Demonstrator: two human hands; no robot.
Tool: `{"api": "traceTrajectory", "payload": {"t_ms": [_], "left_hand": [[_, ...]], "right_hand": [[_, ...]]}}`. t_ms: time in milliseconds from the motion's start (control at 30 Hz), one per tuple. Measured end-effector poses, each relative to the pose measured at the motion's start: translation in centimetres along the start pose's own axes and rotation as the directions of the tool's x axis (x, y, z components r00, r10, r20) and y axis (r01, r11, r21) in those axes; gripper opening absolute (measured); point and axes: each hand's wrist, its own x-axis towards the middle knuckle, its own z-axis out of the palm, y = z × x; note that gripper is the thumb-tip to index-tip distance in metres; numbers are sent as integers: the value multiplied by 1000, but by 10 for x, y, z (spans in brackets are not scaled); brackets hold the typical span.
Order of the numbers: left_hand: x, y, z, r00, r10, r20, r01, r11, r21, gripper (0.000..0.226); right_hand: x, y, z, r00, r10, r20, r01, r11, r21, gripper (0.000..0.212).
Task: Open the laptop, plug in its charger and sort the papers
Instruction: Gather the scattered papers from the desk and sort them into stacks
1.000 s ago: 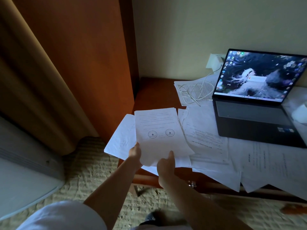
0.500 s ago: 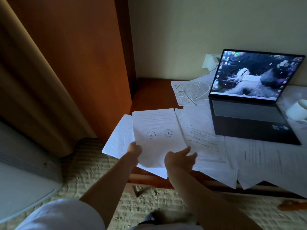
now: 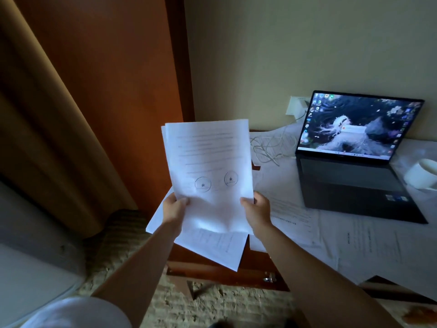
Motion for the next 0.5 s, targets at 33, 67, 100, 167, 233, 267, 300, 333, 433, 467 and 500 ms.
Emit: {"api": "traceTrajectory", "payload": {"t_ms": [33,67,100,167,233,267,300,333,433,467,500], "left_hand": [[0,5,1,999,50,-6,-49,999,12,26],[0,11,2,996,94,-10,-93,995,23,24],[-1,15,3,992,126,-6,-126,991,33,22],[-3,21,5,985,169,41,-171,984,53,23],[-2,23,5,981,184,68,-188,981,45,28],[0,24,4,979,196,57,-197,980,26,28],[1,26,4,978,207,37,-207,978,4,26],[2,30,5,976,216,18,-216,976,-19,22],[2,41,12,966,259,-2,-258,965,-53,15],[1,42,15,963,270,-3,-270,961,-57,15],[0,41,18,963,269,1,-268,962,-54,16]], "right_hand": [[0,-4,3,998,-47,-43,48,999,7,11],[-1,-9,5,994,-84,-70,86,996,25,11],[-2,-13,6,991,-110,-77,114,992,50,13],[-3,-19,8,989,-137,-60,142,987,81,24],[-3,-21,9,984,-169,-62,174,980,97,40],[-3,-22,9,979,-187,-82,195,974,118,44],[-2,-25,10,973,-201,-112,214,969,123,45],[0,-28,12,965,-222,-141,238,965,111,43],[3,-39,18,938,-302,-172,311,950,28,38],[2,-42,20,931,-323,-170,331,944,15,40],[1,-43,21,928,-334,-166,338,941,-2,41]]}}
